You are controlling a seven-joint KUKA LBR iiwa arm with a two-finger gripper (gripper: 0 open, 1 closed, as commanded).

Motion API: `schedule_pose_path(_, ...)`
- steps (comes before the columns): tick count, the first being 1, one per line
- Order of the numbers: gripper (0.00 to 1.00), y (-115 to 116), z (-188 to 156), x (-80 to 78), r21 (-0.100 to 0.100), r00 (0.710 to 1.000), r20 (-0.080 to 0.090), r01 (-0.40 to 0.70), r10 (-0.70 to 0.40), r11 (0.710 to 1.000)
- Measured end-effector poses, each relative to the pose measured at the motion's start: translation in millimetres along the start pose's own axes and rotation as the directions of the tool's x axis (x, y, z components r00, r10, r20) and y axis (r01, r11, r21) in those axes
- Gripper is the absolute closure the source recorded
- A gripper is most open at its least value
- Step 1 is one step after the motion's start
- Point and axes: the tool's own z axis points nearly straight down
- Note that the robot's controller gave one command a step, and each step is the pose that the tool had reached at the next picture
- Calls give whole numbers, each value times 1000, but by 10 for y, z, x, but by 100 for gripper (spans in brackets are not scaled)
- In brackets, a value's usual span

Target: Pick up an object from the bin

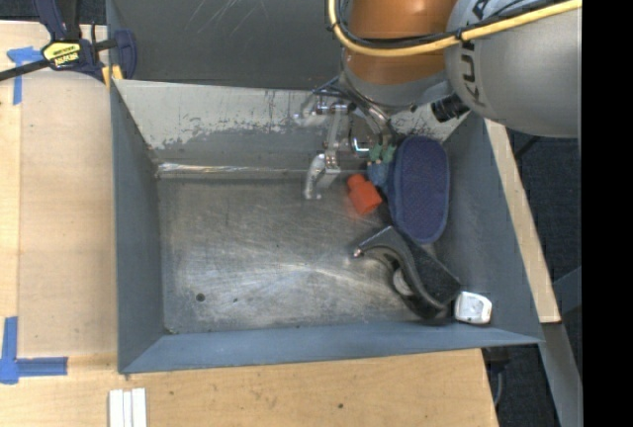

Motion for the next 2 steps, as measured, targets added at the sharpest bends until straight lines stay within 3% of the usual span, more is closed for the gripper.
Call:
schedule_pose_path(1, 0, -602, 1405, 91, -5, 985, 11, -172, 172, 985)
schedule_pose_path(2, 0, -901, 1389, 209, -5, 962, 12, -271, 271, 962)
